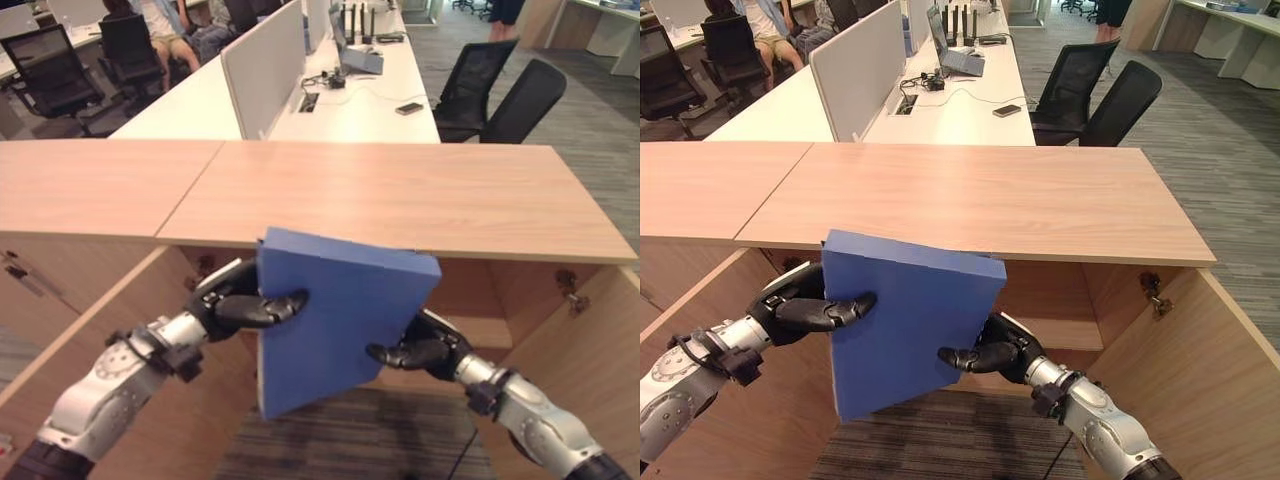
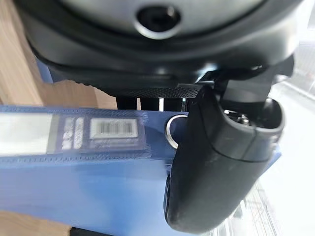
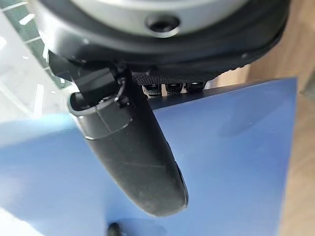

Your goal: Put the empty folder in the office cabinet

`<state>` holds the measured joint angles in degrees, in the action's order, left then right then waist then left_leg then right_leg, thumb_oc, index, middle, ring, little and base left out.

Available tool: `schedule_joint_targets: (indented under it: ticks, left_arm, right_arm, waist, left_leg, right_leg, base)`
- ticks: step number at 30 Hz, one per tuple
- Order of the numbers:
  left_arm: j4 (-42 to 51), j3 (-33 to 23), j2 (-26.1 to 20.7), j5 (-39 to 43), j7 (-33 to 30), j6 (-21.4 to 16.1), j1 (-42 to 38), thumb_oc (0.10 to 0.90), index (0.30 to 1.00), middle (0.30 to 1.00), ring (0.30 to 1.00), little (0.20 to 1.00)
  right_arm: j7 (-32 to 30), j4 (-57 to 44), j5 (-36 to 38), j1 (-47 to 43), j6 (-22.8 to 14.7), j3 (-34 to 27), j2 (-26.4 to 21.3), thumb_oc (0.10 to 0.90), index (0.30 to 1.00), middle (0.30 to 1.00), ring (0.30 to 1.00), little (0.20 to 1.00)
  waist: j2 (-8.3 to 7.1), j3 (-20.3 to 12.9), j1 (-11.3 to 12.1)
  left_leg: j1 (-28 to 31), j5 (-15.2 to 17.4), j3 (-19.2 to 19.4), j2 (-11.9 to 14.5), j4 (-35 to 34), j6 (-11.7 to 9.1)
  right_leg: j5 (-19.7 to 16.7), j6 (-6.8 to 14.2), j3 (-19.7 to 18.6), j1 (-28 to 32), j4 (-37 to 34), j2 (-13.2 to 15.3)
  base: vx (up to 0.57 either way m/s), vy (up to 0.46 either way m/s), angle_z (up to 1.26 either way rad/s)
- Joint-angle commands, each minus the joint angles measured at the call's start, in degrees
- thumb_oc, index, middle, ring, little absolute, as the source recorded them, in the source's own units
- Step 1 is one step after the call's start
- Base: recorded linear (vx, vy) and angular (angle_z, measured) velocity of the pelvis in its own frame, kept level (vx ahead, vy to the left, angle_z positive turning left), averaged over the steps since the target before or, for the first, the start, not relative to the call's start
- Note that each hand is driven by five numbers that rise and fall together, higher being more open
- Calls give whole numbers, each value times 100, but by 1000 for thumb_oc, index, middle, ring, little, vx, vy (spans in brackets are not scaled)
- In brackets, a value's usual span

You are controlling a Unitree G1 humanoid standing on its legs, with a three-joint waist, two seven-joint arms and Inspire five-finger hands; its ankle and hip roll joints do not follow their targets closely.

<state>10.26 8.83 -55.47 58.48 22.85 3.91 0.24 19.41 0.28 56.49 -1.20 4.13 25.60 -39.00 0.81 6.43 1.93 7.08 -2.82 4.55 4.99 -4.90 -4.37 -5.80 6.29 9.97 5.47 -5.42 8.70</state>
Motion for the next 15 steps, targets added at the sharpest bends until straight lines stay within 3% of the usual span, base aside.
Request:
schedule_joint_targets:
  ticks: [1,9,13,15]
  left_arm:
    - [906,756,102,716,602,-218,-1165,400,300,300,300,300]
    - [931,1099,236,887,651,-156,-1561,400,300,300,300,300]
    - [899,1015,453,897,632,-187,-1563,400,300,300,300,300]
    - [812,841,791,919,591,-223,-1521,400,300,300,300,300]
  right_arm:
    - [812,-1299,892,-1508,-524,467,724,800,900,900,900,900]
    - [813,-1371,979,-1740,-574,803,1174,800,900,900,900,900]
    - [788,-1462,1009,-1804,-675,736,1404,800,900,900,900,900]
    - [748,-1540,1067,-1867,-800,626,1694,800,900,900,900,900]
  waist:
    - [-91,-174,-12]
    - [-84,-193,0]
    - [-82,-194,1]
    - [-73,-203,0]
  left_leg:
    - [251,495,-50,25,-10,-135]
    - [234,484,-60,26,-10,-132]
    - [231,483,-58,26,-10,-127]
    - [224,485,-55,30,-10,-121]
  right_leg:
    - [382,387,168,448,42,168]
    - [383,374,173,453,42,157]
    - [379,370,169,437,42,153]
    - [381,360,156,425,42,158]
  base:
    - [0,0,0]
    - [0,0,0]
    - [0,0,0]
    - [0,0,0]
